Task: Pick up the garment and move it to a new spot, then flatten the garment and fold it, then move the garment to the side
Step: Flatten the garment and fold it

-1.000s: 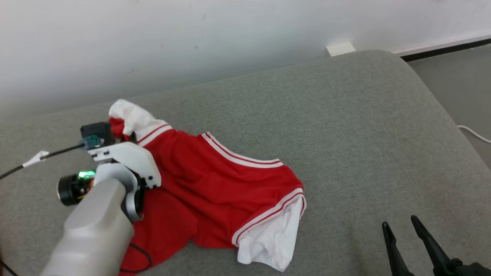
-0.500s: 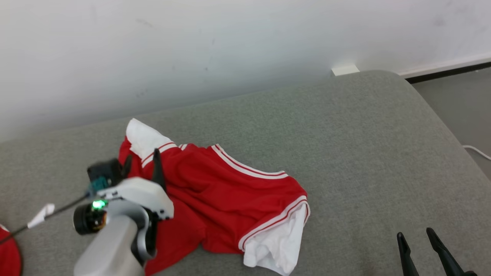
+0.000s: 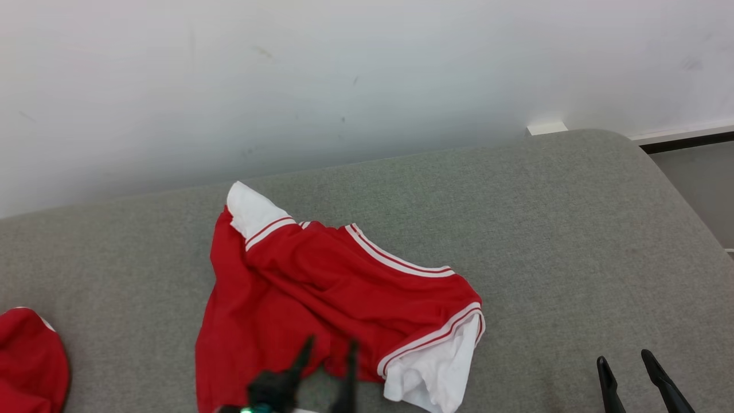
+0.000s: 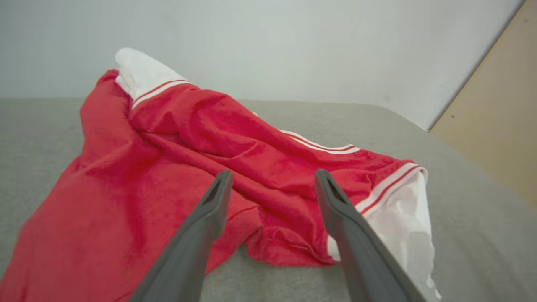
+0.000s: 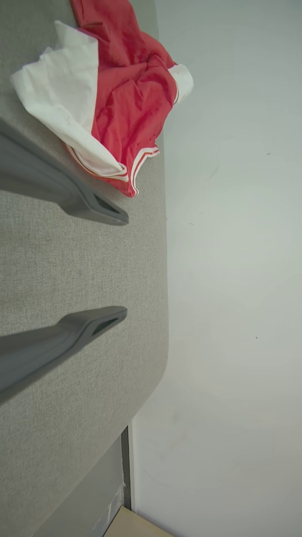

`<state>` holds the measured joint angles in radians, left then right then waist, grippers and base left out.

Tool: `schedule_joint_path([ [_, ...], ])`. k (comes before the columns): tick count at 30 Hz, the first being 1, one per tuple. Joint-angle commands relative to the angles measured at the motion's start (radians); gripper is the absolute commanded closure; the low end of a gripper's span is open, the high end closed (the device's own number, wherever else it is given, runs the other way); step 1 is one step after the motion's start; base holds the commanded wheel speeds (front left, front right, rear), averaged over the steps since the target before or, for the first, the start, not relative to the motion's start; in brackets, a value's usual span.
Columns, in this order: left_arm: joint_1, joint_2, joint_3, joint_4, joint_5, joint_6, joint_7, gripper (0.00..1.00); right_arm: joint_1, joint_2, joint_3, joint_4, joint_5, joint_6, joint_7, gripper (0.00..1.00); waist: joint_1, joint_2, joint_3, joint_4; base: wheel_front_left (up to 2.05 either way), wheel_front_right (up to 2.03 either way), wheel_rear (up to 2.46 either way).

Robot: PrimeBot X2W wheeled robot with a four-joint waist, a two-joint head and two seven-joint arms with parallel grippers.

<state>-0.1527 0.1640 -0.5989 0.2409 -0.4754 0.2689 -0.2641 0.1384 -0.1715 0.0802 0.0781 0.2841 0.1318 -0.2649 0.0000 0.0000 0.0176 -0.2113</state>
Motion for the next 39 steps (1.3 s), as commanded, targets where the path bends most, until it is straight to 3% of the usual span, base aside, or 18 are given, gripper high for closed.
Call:
schedule_joint_path([
  [1,-0.018,-0.02,-0.038,-0.011,0.034,-0.026,0.0,0.0,-0.004,-0.008,0.003,0.003,-0.006,-0.002,0.001,0.0,0.0,0.0,0.001,-0.002,0.0,0.0,0.0],
  [6,-0.089,-0.053,-0.198,0.029,0.111,-0.148,0.015,0.0,-0.031,-0.014,0.028,0.0,0.001,-0.002,0.001,0.0,0.0,0.0,0.021,-0.032,0.0,0.0,0.0],
  [8,-0.103,-0.062,-0.218,0.044,0.119,-0.165,0.019,0.0,-0.034,-0.014,0.029,0.0,0.002,-0.002,0.001,0.0,0.0,0.0,0.026,-0.039,0.0,0.0,0.0],
  [9,-0.133,-0.07,-0.265,0.087,0.142,-0.196,0.045,0.0,-0.038,-0.012,0.031,0.002,0.005,-0.002,0.001,0.0,0.0,0.0,0.038,-0.058,0.0,0.0,0.0],
  [14,-0.188,-0.076,-0.298,0.199,0.163,-0.206,0.097,0.0,-0.05,-0.002,0.029,0.005,0.008,-0.002,0.001,0.0,0.0,0.0,0.064,-0.095,0.0,0.0,0.0],
  [23,-0.248,-0.075,-0.301,0.446,0.172,-0.164,0.204,0.0,-0.064,0.005,0.026,0.01,0.018,-0.002,0.001,0.0,0.0,0.0,0.096,-0.141,0.0,0.0,0.0],
  [25,-0.255,-0.075,-0.291,0.473,0.164,-0.151,0.202,1.0,-0.067,0.007,0.025,0.011,0.016,-0.002,0.001,0.0,0.0,0.0,0.097,-0.143,0.0,0.0,0.0],
  [28,-0.257,-0.083,-0.294,0.492,0.154,-0.152,0.201,1.0,-0.066,0.008,0.024,0.013,0.014,-0.002,0.001,0.0,0.0,0.0,0.094,-0.143,0.0,0.0,0.0],
  [32,-0.241,-0.095,-0.286,0.489,0.1,-0.186,0.223,1.0,-0.06,0.009,0.036,0.019,0.008,-0.002,0.001,0.0,0.0,0.0,0.078,-0.146,0.0,0.0,0.0],
  [35,-0.24,-0.111,-0.293,0.414,0.046,-0.23,0.241,1.0,-0.053,0.007,0.044,0.022,0.007,-0.002,0.001,0.0,0.0,0.0,0.066,-0.15,0.0,0.0,0.0],
  [39,-0.267,-0.111,-0.333,0.268,-0.027,-0.252,0.28,1.0,-0.045,-0.002,0.053,0.025,0.008,-0.002,0.001,0.0,0.0,0.0,0.052,-0.156,0.0,0.0,0.0],
])
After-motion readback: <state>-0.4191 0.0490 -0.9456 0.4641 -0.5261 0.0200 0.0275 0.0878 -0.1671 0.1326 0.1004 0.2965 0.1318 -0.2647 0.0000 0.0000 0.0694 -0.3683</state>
